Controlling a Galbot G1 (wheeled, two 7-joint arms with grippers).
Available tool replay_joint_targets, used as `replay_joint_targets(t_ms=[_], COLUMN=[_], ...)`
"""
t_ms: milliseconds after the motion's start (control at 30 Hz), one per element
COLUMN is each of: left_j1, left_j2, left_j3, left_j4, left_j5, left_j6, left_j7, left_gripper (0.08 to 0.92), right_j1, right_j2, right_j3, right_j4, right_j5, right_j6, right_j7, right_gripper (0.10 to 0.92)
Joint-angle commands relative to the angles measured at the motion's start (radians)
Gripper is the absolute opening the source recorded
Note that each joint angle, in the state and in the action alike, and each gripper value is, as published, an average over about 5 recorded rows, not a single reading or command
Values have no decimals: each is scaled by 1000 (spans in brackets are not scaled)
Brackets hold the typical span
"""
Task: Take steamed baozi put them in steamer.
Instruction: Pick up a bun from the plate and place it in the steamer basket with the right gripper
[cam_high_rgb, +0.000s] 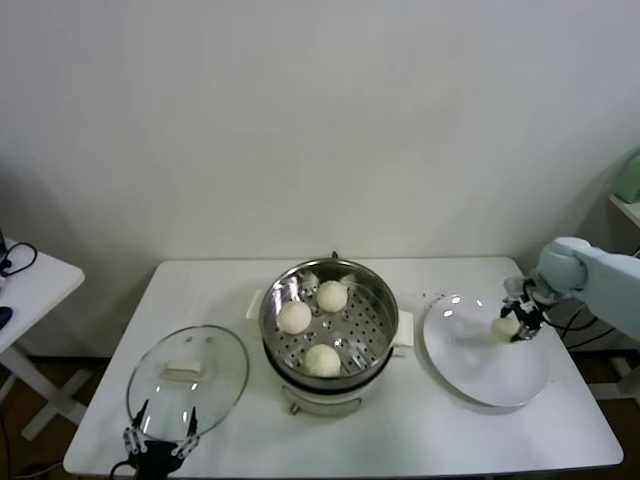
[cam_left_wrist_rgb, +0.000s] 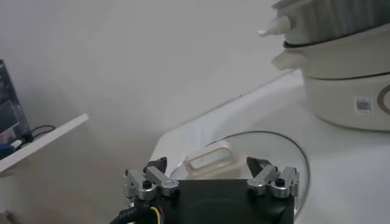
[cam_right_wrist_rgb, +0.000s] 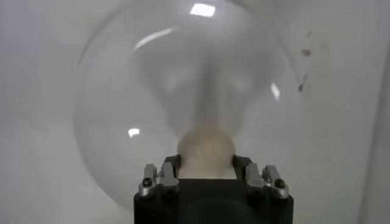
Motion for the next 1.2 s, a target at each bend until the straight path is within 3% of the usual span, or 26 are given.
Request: replay_joint_targets(t_ms=[33, 233, 467, 1200], left_j1=[3, 5, 0, -27], left_j2=[4, 10, 13, 13], left_j3=[1, -1, -2, -4], left_j4=[-3, -5, -3, 8], left_j5=[-1, -9, -29, -44], left_j6=[1, 2, 1, 11], left_j7=[0, 1, 1, 4], left_gripper=[823, 823, 823, 823], right_j1=[826, 914, 749, 254], right_j2=[77, 170, 239, 330], right_j3=[-561, -487, -289, -186], right_j4=[368, 484, 639, 510], right_j5=[507, 659, 718, 449], right_j6=[-89, -167, -308, -399], right_j7=[-22, 4, 136, 275], right_gripper=[594, 594, 594, 594])
